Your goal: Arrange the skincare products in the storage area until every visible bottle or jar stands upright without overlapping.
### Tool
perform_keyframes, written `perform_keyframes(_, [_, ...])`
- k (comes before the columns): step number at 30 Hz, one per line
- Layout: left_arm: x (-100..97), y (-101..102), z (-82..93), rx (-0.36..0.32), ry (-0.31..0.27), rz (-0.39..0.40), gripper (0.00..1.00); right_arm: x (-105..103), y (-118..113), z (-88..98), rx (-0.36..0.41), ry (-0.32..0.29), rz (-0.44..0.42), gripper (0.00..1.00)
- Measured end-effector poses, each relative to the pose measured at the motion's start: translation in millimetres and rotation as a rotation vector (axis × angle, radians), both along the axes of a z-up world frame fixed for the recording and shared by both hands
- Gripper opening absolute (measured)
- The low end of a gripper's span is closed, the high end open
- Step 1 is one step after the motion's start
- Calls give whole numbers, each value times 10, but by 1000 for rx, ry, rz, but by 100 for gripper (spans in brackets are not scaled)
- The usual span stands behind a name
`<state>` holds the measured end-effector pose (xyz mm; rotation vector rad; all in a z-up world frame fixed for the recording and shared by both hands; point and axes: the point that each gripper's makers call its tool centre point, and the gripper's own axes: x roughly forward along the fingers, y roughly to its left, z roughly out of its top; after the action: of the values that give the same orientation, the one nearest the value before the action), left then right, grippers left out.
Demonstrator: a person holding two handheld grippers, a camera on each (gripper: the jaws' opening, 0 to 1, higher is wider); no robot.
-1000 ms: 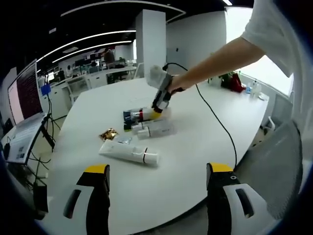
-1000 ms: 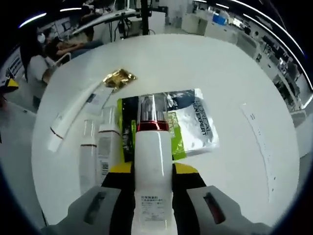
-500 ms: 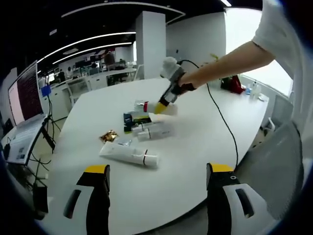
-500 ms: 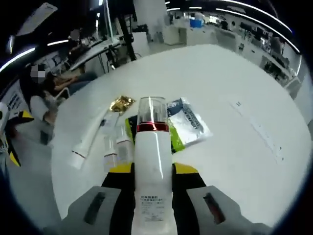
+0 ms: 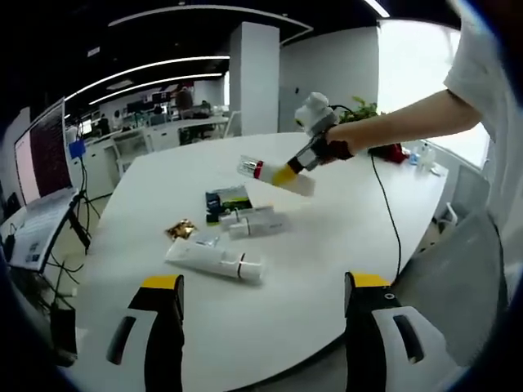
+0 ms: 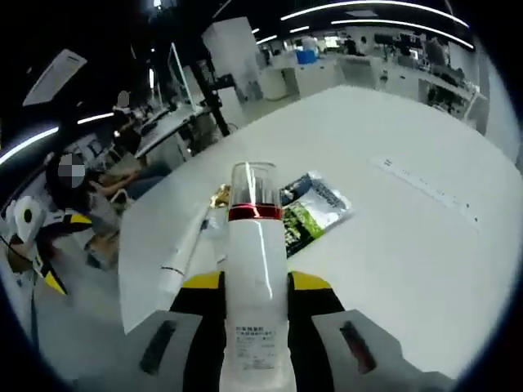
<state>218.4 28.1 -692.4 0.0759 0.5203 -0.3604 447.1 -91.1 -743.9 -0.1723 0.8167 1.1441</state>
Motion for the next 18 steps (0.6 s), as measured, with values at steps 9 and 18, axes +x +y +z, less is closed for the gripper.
perform_keyframes(9, [-10,-13,23,18,-6,-18,72,-156,-8,90,94,62,-33,27])
perform_keyframes(18, [-11,22,107,10,-18,-4,72,-498,65,342,245,93,1,27])
